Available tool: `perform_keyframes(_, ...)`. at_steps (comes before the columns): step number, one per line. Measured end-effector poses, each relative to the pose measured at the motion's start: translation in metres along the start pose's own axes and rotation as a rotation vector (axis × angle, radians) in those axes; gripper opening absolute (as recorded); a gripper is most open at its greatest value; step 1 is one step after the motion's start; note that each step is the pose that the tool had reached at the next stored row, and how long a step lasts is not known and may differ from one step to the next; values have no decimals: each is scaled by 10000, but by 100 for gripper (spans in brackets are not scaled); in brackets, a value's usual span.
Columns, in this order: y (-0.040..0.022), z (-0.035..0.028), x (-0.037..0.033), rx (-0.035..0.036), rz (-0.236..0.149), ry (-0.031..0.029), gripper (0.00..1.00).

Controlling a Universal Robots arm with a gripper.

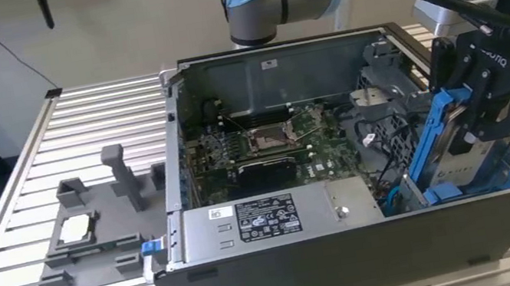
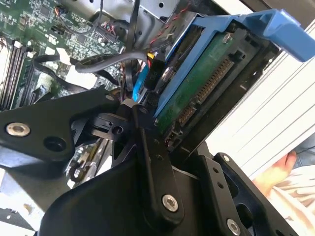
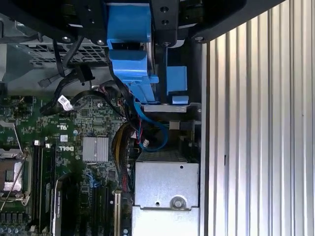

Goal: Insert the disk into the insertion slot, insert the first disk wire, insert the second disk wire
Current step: 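Insert the disk into the insertion slot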

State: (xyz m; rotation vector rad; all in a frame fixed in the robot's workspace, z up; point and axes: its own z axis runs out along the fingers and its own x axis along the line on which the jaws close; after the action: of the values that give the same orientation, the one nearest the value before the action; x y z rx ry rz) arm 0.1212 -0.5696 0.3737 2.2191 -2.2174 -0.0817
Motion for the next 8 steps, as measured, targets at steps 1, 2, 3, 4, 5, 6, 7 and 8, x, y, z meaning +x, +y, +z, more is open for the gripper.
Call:
perform_keyframes(1, 0, 0, 0, 0, 0, 1, 33)
perform_keyframes(2, 0, 0, 0, 0, 0, 2, 33)
perform_keyframes(3, 0, 0, 0, 0, 0, 4, 33)
perform_keyframes(4, 0, 0, 0, 0, 0, 4, 33)
perform_keyframes(5, 0, 0, 1, 0, 0, 4, 33)
perform_keyframes(6, 0, 1, 1, 0, 0, 4, 33)
perform_keyframes(7, 0, 2, 1, 0, 0, 2, 33)
perform_keyframes(8, -1, 6, 0, 1, -3, -15, 33)
